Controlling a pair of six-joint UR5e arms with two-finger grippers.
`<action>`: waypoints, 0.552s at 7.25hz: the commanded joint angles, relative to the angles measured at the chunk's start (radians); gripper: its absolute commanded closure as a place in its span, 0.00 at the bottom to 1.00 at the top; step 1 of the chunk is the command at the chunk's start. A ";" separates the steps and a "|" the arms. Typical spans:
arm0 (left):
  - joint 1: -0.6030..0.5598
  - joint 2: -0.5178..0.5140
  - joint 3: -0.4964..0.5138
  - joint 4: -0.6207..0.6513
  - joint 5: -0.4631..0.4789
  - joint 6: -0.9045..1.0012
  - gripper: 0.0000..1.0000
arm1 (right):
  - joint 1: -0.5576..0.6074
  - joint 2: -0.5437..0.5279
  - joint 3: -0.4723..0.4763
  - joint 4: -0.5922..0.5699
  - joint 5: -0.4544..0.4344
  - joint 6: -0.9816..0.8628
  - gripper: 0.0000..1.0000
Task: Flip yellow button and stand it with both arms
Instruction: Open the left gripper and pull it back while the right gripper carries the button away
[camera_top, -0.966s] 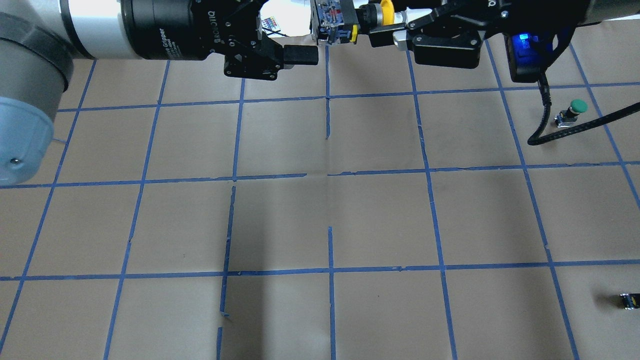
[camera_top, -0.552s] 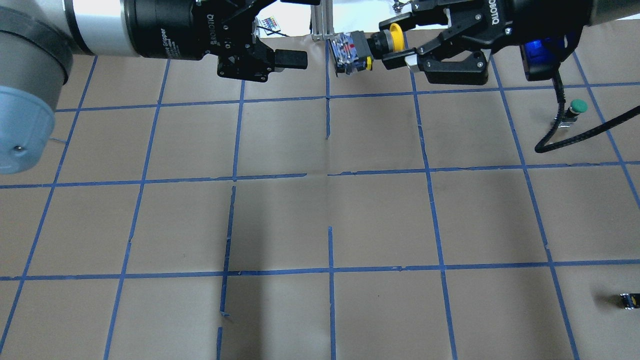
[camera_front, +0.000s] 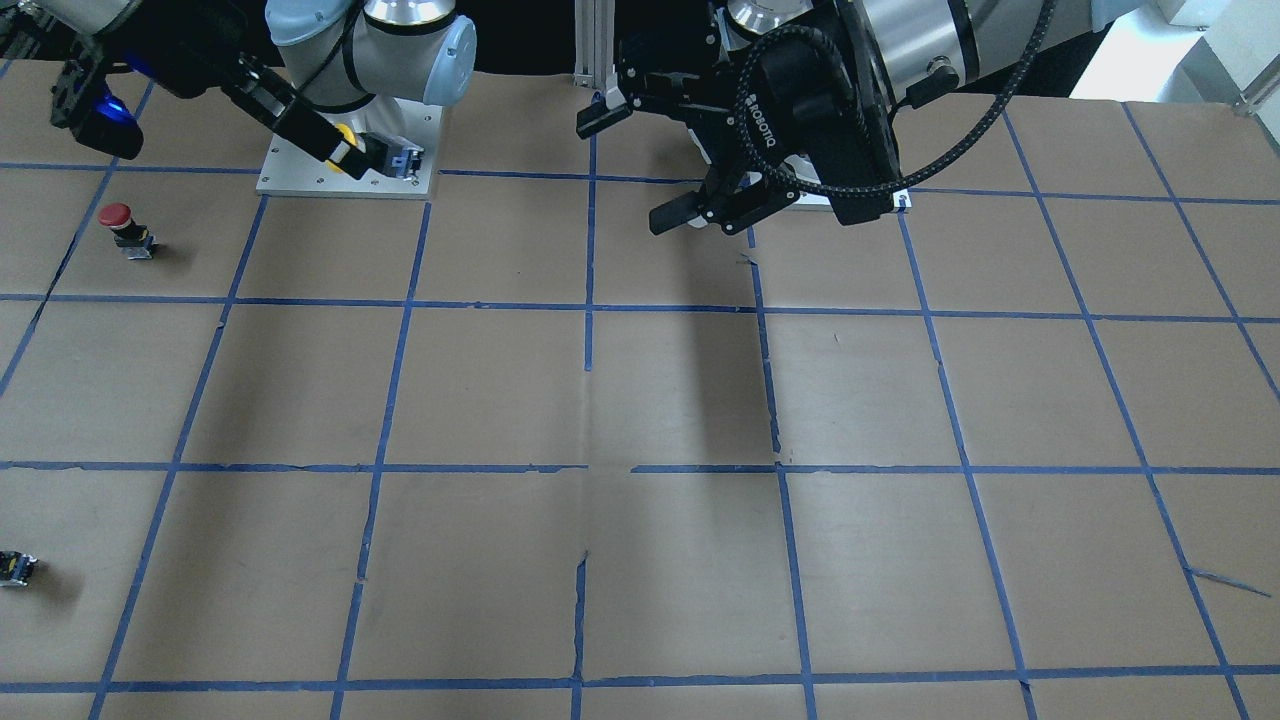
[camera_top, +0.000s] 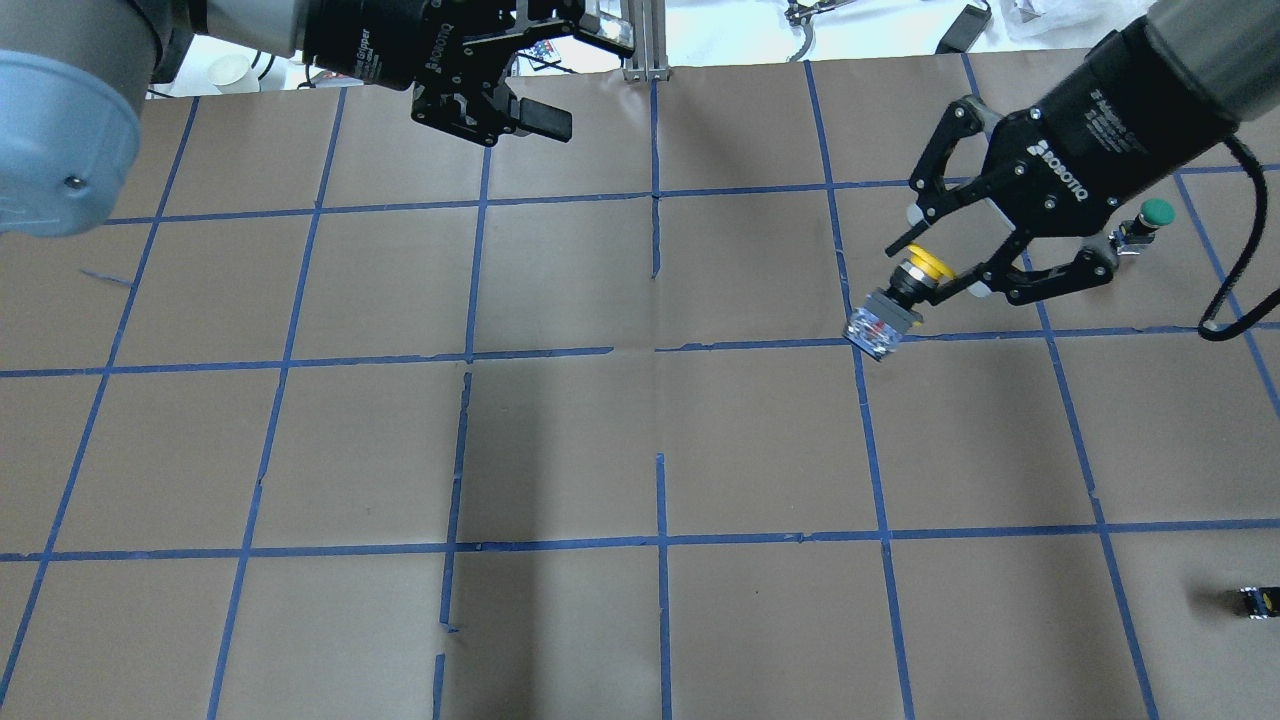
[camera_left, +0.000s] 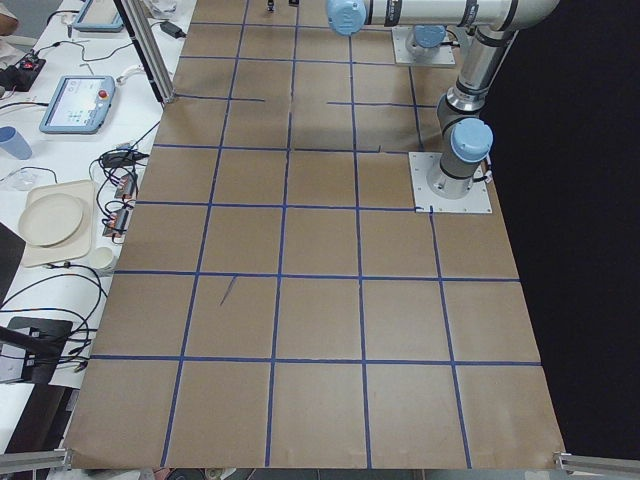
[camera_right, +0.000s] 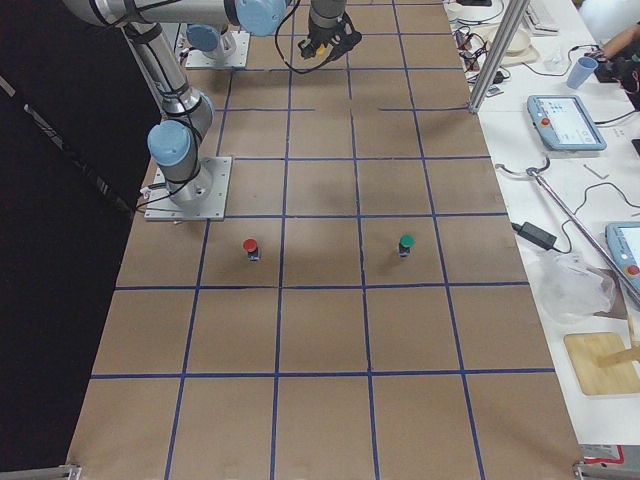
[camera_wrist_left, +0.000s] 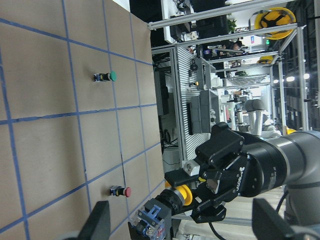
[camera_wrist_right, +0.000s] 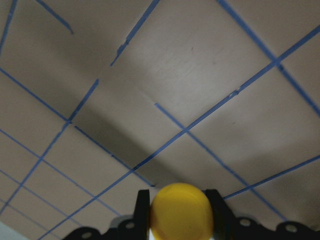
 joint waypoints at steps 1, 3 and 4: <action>-0.034 -0.051 0.080 -0.014 0.352 0.003 0.00 | -0.103 0.018 0.009 -0.011 -0.222 -0.331 0.92; -0.073 -0.024 0.098 -0.113 0.779 0.006 0.00 | -0.209 0.072 0.080 -0.200 -0.334 -0.601 0.93; -0.067 -0.010 0.093 -0.191 0.905 0.018 0.00 | -0.237 0.077 0.165 -0.339 -0.362 -0.690 0.93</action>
